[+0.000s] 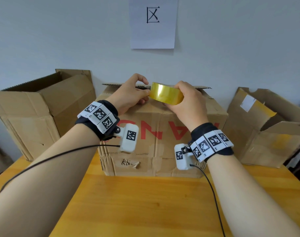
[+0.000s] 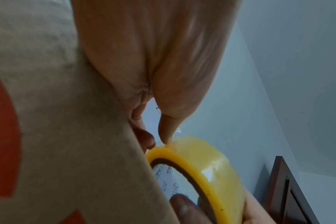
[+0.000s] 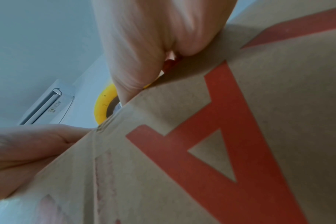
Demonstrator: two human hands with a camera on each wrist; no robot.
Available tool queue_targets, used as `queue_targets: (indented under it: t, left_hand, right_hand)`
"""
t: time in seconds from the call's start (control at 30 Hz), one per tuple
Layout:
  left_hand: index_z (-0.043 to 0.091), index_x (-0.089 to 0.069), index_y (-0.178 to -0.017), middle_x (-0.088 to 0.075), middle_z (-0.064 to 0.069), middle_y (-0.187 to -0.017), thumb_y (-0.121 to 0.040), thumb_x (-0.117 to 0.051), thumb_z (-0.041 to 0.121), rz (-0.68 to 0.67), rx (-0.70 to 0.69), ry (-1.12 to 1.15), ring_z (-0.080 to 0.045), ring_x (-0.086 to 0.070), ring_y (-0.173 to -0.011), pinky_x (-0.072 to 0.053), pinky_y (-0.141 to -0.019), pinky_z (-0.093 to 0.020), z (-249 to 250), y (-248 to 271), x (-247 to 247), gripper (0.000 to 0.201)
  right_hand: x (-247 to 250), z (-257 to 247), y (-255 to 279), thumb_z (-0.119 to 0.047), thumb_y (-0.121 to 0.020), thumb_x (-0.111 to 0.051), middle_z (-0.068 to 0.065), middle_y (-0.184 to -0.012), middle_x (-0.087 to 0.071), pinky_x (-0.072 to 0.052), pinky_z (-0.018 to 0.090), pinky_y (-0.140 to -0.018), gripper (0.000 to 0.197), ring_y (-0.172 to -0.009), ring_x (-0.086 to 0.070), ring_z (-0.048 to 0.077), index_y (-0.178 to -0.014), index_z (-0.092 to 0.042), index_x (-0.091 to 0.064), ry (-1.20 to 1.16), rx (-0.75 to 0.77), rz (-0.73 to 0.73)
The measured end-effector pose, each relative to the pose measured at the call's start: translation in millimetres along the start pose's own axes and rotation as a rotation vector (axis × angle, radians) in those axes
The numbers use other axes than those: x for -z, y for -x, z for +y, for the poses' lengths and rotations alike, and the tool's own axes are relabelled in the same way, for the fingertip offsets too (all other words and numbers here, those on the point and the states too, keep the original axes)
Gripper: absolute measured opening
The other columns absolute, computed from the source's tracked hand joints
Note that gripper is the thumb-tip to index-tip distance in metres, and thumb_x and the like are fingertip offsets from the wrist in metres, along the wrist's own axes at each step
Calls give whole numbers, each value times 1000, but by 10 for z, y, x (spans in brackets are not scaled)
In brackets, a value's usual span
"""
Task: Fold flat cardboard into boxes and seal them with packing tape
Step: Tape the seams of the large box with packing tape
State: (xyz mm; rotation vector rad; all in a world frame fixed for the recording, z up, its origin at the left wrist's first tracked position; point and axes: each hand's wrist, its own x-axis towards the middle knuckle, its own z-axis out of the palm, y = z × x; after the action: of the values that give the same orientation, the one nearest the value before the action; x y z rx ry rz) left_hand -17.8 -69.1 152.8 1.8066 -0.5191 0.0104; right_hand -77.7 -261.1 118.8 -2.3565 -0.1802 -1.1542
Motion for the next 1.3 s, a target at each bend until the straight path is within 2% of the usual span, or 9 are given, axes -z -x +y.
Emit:
queue_targets:
  t: [0.1, 0.47, 0.7, 0.93, 1.07, 1.17, 1.3]
  left_hand:
    - [26, -52, -99, -68, -10, -82, -96, -62, 9, -7, 0, 5, -19, -59, -72, -50, -72, -28, -1, 4, -8, 20]
    - [18, -57, -103, -67, -9, -77, -94, -65, 5, 15, -5, 28, -8, -59, -55, -53, -64, -19, 12, 40, 1, 18]
    - [20, -58, -97, -65, -6, -69, -94, -64, 3, 14, -13, -1, -11, -55, -53, -51, -65, -21, 3, 33, -17, 18]
    - [20, -54, -96, -64, -9, -74, -96, -60, 1, 18, -12, -1, -6, -55, -49, -49, -56, -15, 34, 50, -39, 20]
    - [19, -54, -99, -64, -11, -82, -96, -61, 1, 4, 1, 21, -12, -55, -58, -49, -57, -17, 41, 50, -30, 19]
    - [17, -54, -101, -63, -9, -85, -96, -61, 0, -1, -4, 38, -15, -57, -64, -50, -58, -17, 35, 43, -24, 19]
    - [20, -56, -97, -64, -8, -85, -95, -63, 3, -3, -1, 20, -18, -56, -69, -51, -62, -20, 22, 22, -16, 18]
  right_hand:
    - [8, 5, 3, -37, -78, -80, -6, -81, -60, -39, 30, -60, 31, -72, -54, 15, -87, -19, -57, 1, 1, 5]
    - [29, 4, 13, -32, -78, -80, -8, -82, -57, -33, 28, -60, 29, -72, -53, 16, -88, -17, -57, 20, 30, -5]
    - [32, 8, 20, -31, -77, -80, -6, -83, -59, -32, 28, -60, 29, -72, -53, 16, -88, -16, -57, 28, 33, -6]
    - [18, -1, 9, -31, -78, -79, -9, -82, -56, -29, 27, -61, 28, -73, -52, 14, -86, -21, -54, 30, 14, -19]
    - [27, -6, 0, -32, -76, -81, -10, -82, -54, -30, 28, -61, 36, -72, -50, 13, -84, -28, -46, 14, 13, -16]
    - [21, 3, 9, -32, -77, -81, -10, -82, -55, -32, 28, -61, 34, -72, -50, 13, -84, -27, -48, 5, 13, -16]
    - [16, 18, 9, -33, -77, -81, -10, -82, -55, -34, 29, -61, 32, -72, -51, 13, -85, -24, -51, 3, 18, -4]
